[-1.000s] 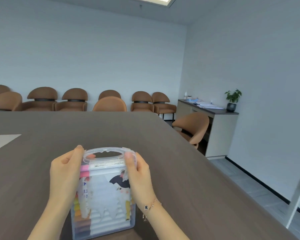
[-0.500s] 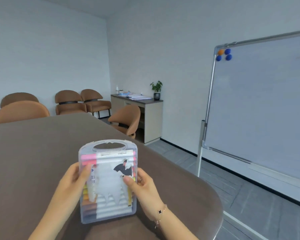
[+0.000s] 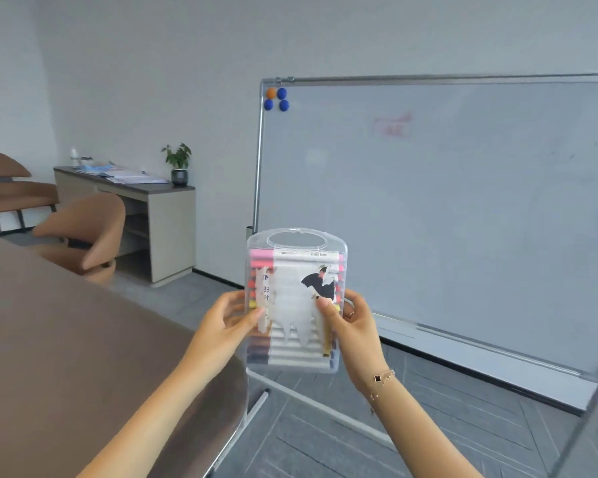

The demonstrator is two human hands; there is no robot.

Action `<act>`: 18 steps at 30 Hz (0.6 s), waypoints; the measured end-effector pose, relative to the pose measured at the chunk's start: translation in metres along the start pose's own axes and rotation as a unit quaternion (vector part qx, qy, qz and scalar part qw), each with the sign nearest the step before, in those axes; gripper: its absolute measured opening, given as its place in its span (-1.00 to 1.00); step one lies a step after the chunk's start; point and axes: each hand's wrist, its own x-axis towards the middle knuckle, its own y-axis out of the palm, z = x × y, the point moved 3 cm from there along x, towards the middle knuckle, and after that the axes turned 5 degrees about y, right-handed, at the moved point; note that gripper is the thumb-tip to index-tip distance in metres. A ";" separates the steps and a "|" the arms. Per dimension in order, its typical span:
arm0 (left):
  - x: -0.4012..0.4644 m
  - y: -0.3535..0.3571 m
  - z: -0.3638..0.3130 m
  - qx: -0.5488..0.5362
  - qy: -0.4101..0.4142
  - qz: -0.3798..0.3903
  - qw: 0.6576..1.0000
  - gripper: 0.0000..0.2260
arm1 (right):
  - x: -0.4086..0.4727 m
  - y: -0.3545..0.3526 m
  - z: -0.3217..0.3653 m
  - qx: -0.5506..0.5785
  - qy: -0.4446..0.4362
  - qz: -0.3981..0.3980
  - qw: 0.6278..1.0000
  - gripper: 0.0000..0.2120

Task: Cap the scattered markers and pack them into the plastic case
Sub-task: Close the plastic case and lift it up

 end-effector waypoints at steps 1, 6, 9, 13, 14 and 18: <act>0.014 0.024 0.002 -0.003 0.007 0.011 1.000 -0.74 | 0.010 -0.020 0.004 -0.012 -0.008 -0.020 1.000 -0.74; 0.090 0.129 0.011 -0.006 0.055 0.050 0.997 -0.75 | 0.076 -0.121 0.018 -0.097 -0.061 -0.115 0.987 -0.78; 0.128 0.178 0.020 -0.009 0.064 0.062 0.996 -0.77 | 0.114 -0.167 0.016 -0.166 -0.057 -0.141 0.974 -0.78; 0.171 0.222 0.052 -0.002 0.049 0.084 0.995 -0.74 | 0.156 -0.204 -0.008 -0.224 -0.024 -0.155 0.962 -0.75; 0.179 0.229 0.062 0.003 0.045 0.089 0.995 -0.74 | 0.165 -0.209 -0.017 -0.224 -0.016 -0.157 0.962 -0.74; 0.196 0.249 0.094 0.011 0.023 0.081 0.996 -0.72 | 0.190 -0.221 -0.048 -0.203 0.010 -0.171 0.964 -0.74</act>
